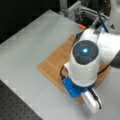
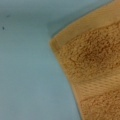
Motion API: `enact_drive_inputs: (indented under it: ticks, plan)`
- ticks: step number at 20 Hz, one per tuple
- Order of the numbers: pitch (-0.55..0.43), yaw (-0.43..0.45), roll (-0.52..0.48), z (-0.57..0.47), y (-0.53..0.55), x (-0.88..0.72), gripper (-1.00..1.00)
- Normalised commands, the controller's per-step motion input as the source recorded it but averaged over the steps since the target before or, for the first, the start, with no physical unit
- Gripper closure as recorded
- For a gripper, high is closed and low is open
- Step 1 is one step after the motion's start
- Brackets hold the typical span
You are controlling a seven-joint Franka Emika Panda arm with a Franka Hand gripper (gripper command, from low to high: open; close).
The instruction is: Folding a towel twice
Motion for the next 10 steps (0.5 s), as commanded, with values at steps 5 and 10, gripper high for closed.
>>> enact_drive_inputs:
  ticks: [5,10]
  plan:
    - [0.051,-0.051,-0.319,-0.15,0.11,0.16,-1.0]
    - [0.013,0.026,-0.352,-0.2,-0.03,0.09,-1.0]
